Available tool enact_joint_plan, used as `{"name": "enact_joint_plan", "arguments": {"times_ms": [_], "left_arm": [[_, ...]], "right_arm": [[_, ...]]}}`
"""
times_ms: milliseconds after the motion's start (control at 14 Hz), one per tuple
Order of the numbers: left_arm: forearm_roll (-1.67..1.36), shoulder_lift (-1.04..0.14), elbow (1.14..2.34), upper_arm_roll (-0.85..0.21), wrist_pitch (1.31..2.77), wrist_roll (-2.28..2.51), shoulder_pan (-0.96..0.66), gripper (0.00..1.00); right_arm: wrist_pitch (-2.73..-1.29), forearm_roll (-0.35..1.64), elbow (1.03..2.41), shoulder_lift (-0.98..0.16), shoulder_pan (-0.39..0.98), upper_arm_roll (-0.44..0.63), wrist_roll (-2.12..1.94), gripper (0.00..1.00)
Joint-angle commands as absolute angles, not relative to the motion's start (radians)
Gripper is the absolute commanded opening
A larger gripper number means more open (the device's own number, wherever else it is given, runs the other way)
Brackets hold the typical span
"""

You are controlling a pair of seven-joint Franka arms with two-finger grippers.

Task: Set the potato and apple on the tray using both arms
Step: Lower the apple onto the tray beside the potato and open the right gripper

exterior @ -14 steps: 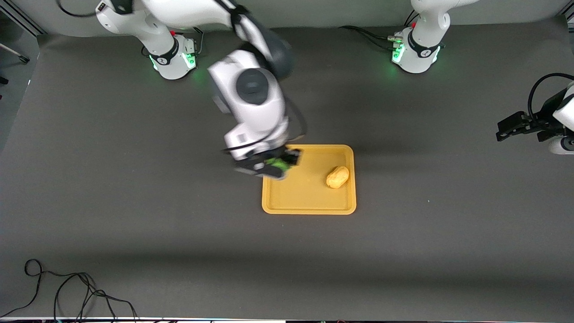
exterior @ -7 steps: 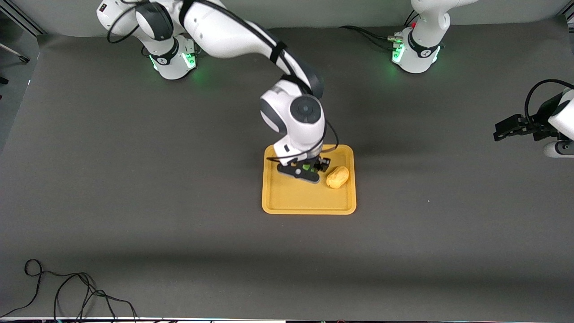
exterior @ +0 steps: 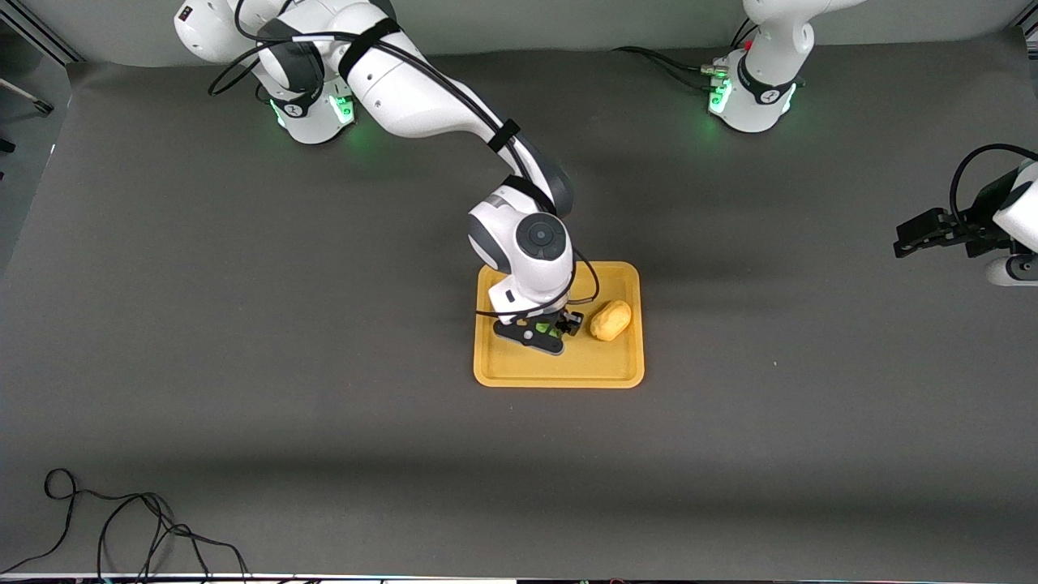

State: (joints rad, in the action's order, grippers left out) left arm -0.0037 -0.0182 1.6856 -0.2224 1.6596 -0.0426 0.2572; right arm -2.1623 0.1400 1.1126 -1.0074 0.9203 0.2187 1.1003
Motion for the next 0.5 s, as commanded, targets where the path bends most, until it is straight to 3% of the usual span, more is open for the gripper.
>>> {"name": "enact_joint_plan", "arguments": {"times_ms": [0,429], "left_arm": [[-0.014,-0.006,1.692,-0.229,1.670,-0.060,0.268,1.00],[-0.014,-0.008,1.681,-0.230,1.669,-0.060,0.268,1.00]], "right_arm": [[-2.175,0.126,1.112,-0.991,0.922,0.224,1.106,1.00],[-1.861,0.129,1.098,-0.714,0.894,0.235,1.103,1.00]]}}
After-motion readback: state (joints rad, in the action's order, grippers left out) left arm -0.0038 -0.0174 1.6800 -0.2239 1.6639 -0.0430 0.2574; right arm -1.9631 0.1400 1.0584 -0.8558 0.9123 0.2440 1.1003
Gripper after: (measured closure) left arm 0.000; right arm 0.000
